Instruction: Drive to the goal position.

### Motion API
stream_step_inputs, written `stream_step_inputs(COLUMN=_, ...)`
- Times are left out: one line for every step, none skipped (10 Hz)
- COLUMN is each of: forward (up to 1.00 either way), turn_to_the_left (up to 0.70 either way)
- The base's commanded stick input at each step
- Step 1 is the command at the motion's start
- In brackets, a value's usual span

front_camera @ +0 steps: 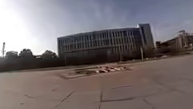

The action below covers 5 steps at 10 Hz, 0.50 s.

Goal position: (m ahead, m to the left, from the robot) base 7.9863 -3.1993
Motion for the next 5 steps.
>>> stream_step_inputs(forward=0.7, turn_to_the_left=-0.35)
stream_step_inputs(forward=0.7, turn_to_the_left=-0.35)
stream_step_inputs(forward=0.7, turn_to_the_left=-0.35)
stream_step_inputs(forward=0.7, turn_to_the_left=-0.35)
stream_step_inputs(forward=0.7, turn_to_the_left=-0.35)
